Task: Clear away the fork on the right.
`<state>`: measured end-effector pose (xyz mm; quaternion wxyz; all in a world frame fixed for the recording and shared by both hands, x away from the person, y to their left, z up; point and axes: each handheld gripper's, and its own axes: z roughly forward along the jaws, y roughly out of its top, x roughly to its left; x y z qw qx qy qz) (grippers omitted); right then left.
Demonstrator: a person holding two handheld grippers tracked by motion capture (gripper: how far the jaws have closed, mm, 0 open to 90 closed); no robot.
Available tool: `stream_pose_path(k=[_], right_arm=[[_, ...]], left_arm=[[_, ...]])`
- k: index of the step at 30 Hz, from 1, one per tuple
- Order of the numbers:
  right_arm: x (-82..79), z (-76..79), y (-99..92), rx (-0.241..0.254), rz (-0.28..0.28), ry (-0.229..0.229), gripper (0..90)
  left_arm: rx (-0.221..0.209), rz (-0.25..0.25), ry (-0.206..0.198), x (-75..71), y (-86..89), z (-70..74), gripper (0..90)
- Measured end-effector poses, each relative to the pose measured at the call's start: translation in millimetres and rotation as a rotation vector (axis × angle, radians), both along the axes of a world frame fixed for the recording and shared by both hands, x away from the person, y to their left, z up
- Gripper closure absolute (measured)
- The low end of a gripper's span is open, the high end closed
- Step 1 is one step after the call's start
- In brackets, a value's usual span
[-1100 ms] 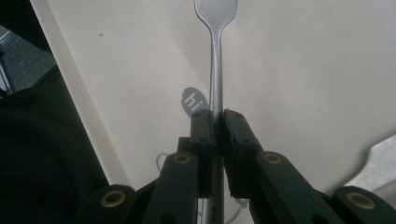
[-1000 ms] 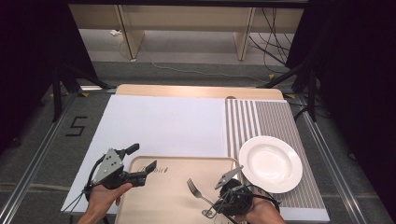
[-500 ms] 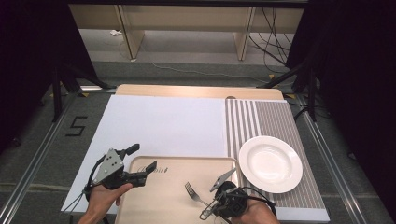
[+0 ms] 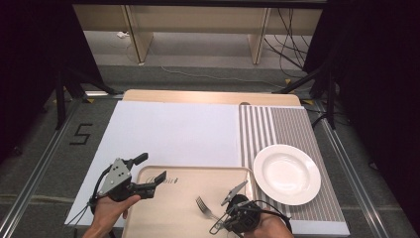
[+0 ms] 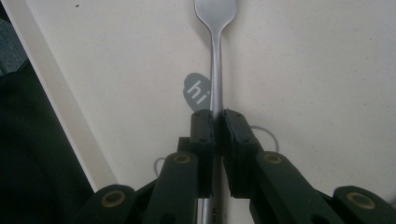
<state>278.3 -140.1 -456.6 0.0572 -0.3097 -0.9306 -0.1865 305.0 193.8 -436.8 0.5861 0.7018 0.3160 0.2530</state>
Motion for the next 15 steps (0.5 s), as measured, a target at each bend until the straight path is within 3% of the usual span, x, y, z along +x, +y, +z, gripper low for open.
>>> stream_pose_path(k=[11, 13, 15], right_arm=[[-2.0, -2.4, 4.0, -0.019, 0.008, -0.014, 82.5], [-2.2, -1.4, 4.9, -0.025, 0.011, -0.033, 74.3], [-3.1, 2.9, 6.8, 0.002, 0.001, -0.032, 62.8]], left_arm=[[0.001, 0.003, -0.001, -0.1, -0.2, 0.1, 16.0], [0.002, 0.002, 0.0, -0.3, 0.0, 0.0, 16.0], [-0.011, -0.001, -0.003, 0.3, 0.1, -0.2, 16.0]])
